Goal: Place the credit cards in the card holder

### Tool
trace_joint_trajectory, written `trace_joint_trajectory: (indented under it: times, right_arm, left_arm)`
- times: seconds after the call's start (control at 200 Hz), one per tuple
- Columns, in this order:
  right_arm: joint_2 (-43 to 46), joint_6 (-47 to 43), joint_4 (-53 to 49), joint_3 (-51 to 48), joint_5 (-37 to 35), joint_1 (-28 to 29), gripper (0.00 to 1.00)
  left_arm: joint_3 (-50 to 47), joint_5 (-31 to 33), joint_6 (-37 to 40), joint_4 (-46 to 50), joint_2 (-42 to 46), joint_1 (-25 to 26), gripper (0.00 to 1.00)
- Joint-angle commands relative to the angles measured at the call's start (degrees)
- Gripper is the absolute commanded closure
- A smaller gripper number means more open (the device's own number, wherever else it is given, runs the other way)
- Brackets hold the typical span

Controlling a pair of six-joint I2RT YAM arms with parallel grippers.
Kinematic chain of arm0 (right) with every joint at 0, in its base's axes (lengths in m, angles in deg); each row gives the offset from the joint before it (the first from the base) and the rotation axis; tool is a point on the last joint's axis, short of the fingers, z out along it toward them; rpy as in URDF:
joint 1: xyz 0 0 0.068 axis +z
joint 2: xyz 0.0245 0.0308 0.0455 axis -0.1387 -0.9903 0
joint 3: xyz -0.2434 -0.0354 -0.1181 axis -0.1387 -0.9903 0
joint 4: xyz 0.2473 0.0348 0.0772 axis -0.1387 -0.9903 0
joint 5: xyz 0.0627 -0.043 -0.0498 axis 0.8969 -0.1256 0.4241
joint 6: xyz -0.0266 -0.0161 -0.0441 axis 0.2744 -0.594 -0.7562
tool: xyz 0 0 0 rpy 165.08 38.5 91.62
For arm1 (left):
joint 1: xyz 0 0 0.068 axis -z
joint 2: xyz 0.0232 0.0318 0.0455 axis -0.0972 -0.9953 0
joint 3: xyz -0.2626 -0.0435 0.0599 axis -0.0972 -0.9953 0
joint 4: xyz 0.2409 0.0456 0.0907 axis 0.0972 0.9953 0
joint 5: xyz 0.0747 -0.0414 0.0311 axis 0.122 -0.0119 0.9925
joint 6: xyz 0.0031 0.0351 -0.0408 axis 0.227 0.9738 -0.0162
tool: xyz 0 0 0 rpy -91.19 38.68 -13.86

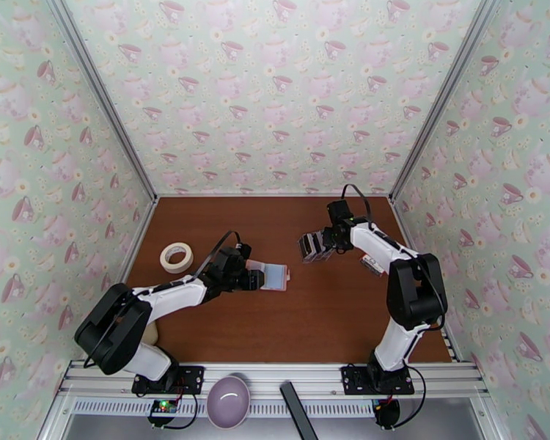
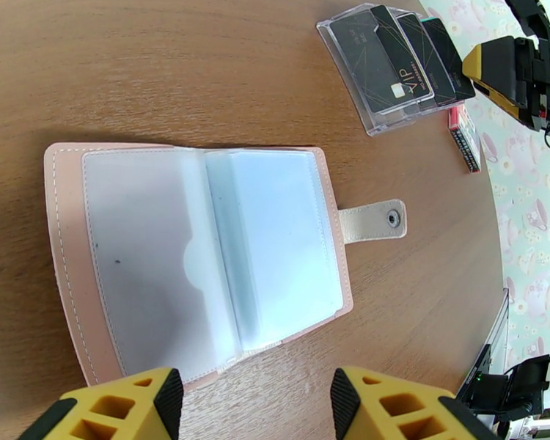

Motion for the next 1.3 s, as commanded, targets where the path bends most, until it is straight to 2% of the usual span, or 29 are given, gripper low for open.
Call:
trace_joint_trajectory:
  times: [0.0, 0.11, 0.205, 0.29, 0.476, 0.666, 0.876, 1.292]
  right_arm:
    - [1.26, -1.02, -1.15, 1.63, -1.1, 0.55, 0.55]
    - [0.3, -0.56, -1.51, 1.92, -0.69, 0.48, 0.54]
    - [0.05, 0.39, -0.43, 0.98, 1.27, 0.3, 0.45]
    - [-0.18, 0.95, 0.62, 0.29, 3.39, -0.35, 0.41]
    - [-0.63, 2.71, 4.04, -1.76, 10.53, -2.23, 0.41]
    - [-0.75, 4.09, 5.79, -3.73, 11.92, -2.83, 0.41]
    - [0.25, 5.65, 10.72, -7.58, 18.58, -3.05, 0.4]
    - [4.86, 8.5, 12.88, -12.49, 23.76, -1.7, 0.4]
  left_arm:
    - [0.11, -1.24, -0.38, -0.81, -1.04, -0.28, 0.41]
    - [0.18, -1.3, -0.34, -0.72, -1.14, -0.26, 0.41]
    - [0.09, -1.24, -0.23, -0.73, -1.0, -0.21, 0.41]
    - [0.03, -1.24, -0.29, -0.63, -0.77, -0.23, 0.41]
    - [0.08, -1.32, -0.07, -0.28, -0.48, -0.27, 0.41]
    - [-0.24, -1.24, -0.03, -0.24, -0.03, -0.27, 0.41]
    - [-0.95, -1.55, -0.41, -1.35, -0.34, -0.25, 0.41]
    - [-2.18, -1.8, -1.18, -3.35, -0.86, -0.25, 0.41]
